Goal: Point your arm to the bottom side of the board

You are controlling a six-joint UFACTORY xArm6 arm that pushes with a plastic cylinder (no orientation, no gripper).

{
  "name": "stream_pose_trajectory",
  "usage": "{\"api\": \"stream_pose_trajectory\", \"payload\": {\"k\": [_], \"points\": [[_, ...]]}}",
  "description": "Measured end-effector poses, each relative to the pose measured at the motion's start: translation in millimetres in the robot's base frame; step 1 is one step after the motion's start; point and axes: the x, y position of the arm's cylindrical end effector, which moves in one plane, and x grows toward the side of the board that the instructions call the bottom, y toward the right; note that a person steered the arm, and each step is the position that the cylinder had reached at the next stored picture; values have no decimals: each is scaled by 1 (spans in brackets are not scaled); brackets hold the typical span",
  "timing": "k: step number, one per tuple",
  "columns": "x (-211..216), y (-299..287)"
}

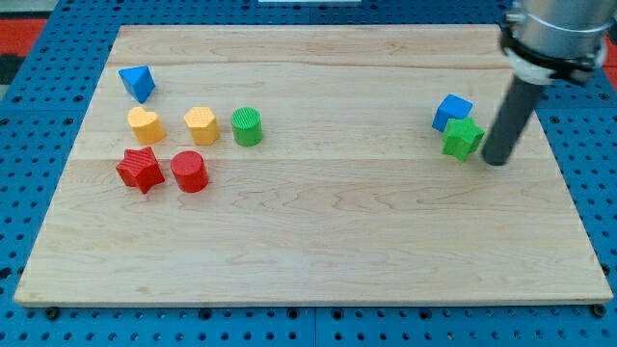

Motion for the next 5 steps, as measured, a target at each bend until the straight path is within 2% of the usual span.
{"api": "stream_pose_trajectory", "payload": {"k": [1, 3, 5], "points": [[-3, 46], [51, 18], [54, 17]]}}
